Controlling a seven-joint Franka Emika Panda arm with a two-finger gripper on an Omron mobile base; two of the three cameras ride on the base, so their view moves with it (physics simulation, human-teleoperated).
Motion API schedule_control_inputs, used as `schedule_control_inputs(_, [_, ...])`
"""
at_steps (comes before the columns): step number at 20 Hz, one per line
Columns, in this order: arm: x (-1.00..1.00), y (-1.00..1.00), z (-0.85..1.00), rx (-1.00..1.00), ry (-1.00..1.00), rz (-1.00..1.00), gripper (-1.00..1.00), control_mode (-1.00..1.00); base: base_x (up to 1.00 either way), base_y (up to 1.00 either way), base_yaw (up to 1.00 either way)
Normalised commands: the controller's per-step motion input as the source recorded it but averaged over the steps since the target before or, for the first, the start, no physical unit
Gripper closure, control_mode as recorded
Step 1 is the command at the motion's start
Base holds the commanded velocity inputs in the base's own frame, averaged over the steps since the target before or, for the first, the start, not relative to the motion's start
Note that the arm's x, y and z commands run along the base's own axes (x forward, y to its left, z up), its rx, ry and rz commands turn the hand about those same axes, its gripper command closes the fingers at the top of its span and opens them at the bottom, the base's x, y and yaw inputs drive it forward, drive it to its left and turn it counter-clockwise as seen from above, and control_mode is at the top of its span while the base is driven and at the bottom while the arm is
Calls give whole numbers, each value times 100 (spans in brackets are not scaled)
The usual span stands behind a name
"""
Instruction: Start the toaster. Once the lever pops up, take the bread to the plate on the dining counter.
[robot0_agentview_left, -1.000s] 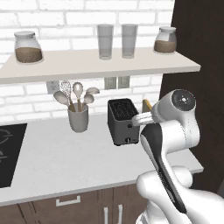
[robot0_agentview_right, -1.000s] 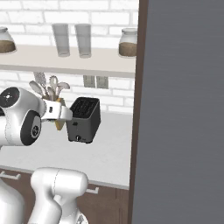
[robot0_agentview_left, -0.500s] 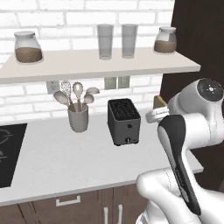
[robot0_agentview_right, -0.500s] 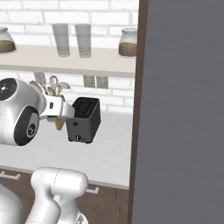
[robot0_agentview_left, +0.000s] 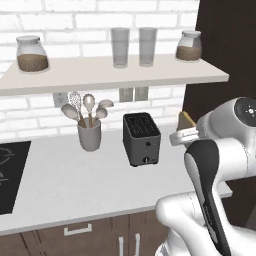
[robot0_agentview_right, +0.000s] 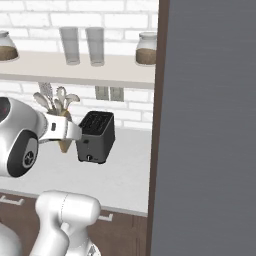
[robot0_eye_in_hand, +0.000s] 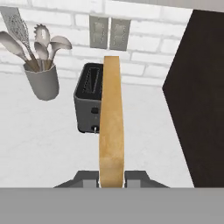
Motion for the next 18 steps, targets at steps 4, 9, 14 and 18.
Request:
schedule_control_inputs(4, [0,0,0,0,0,0,100,100,-53,0,0])
schedule_control_inputs(9, [0,0,0,0,0,0,100,100,-74,30,4])
schedule_control_inputs(14, [0,0,0,0,0,0,100,100,-42,61,40])
schedule_control_inputs(18, [0,0,0,0,0,0,100,100,0,31,90])
